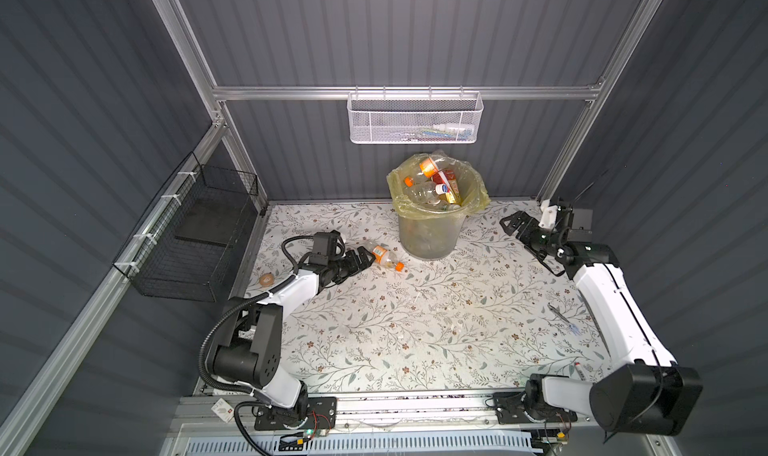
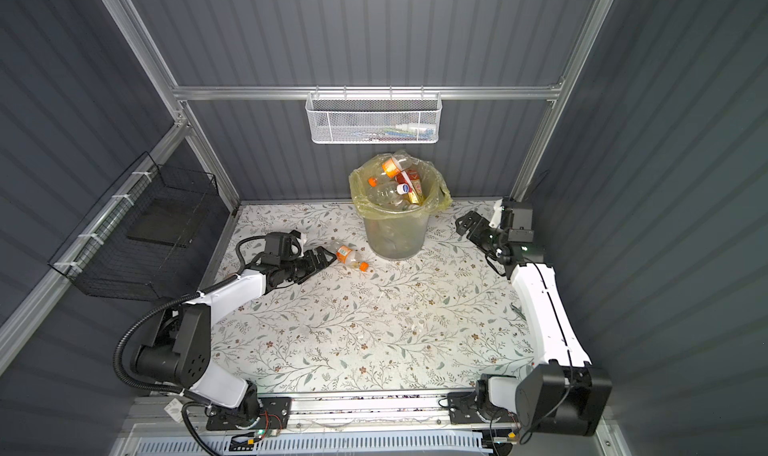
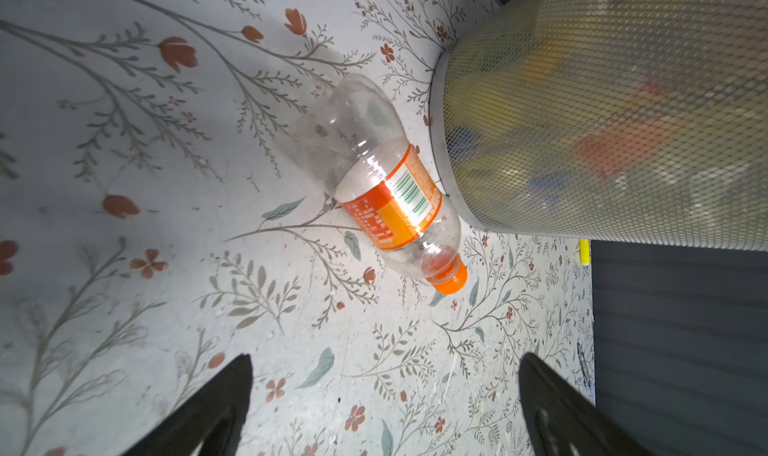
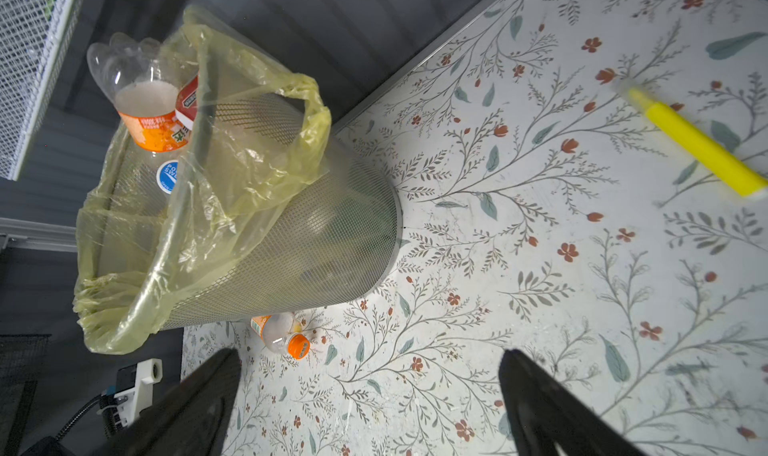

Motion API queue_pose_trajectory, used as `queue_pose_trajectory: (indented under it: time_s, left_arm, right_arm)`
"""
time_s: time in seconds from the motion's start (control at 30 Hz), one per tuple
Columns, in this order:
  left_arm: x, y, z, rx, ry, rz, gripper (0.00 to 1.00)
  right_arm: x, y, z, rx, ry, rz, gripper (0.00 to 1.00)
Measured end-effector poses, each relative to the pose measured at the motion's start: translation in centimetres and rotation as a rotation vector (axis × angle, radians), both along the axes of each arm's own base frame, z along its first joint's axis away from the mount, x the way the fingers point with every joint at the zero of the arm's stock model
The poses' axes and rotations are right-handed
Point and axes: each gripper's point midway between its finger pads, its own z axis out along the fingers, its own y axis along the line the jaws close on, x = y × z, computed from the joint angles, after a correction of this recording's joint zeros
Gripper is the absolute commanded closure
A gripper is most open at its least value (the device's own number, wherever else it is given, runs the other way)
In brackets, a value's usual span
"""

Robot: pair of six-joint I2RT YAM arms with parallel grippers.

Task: Throw the plastic bottles in the bin
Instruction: 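Grasp the last orange-labelled bottle with the left gripper while right gripper withdraws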

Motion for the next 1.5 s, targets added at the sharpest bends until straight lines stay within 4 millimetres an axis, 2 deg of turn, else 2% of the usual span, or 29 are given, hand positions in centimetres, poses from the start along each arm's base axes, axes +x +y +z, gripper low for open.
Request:
queue_pose_trajectory:
  time_s: [0.2,0.33,0.5,0.77,1.0,1.2,1.33,1.5]
  left_arm:
    - [1.5,-3.2,-1.1,-0.024,0.022,-0.026,0.0]
    - [2.4,-4.8,-2.2,-0.029,0.05,-0.031,0.0]
    - [3.6,-5.8,-3.4,-0.012,0.07,-0.016,0.0]
    - [5.6,-5.6,-4.8,0.047,0.097,0.033,0.01]
    - [7.3,-5.9,-5.8,0.076,0.101,0.042,0.18]
    - [7.1,-5.7,-6.2,0.093,0.111,0.03,0.34]
    - [6.8,-5.7,-6.3,0.096,0.106,0.019,0.37]
    - [4.6,-4.6,-6.3,0.119,0.116,0.005,0.43]
  right_arm:
    - [-2.2,-1.0,-4.7,0.036,0.08,-0.034,0.01]
    - [-2.9,-1.2,-6.1,0.05,0.1,-0.039,0.01]
    - [-2.7,-1.4,-6.4,0.062,0.083,-0.041,0.01]
    - [-2.4,-1.6,-6.7,0.093,0.067,-0.046,0.01]
    - [-2.4,-1.7,-7.1,0.114,0.062,-0.045,0.01]
    - [-2.5,-1.9,-7.4,0.127,0.065,-0.053,0.01]
    - [-2.5,-2.0,-7.4,0.134,0.066,-0.058,0.01]
    - [-2.5,-2.1,-7.4,0.136,0.064,-0.058,0.01]
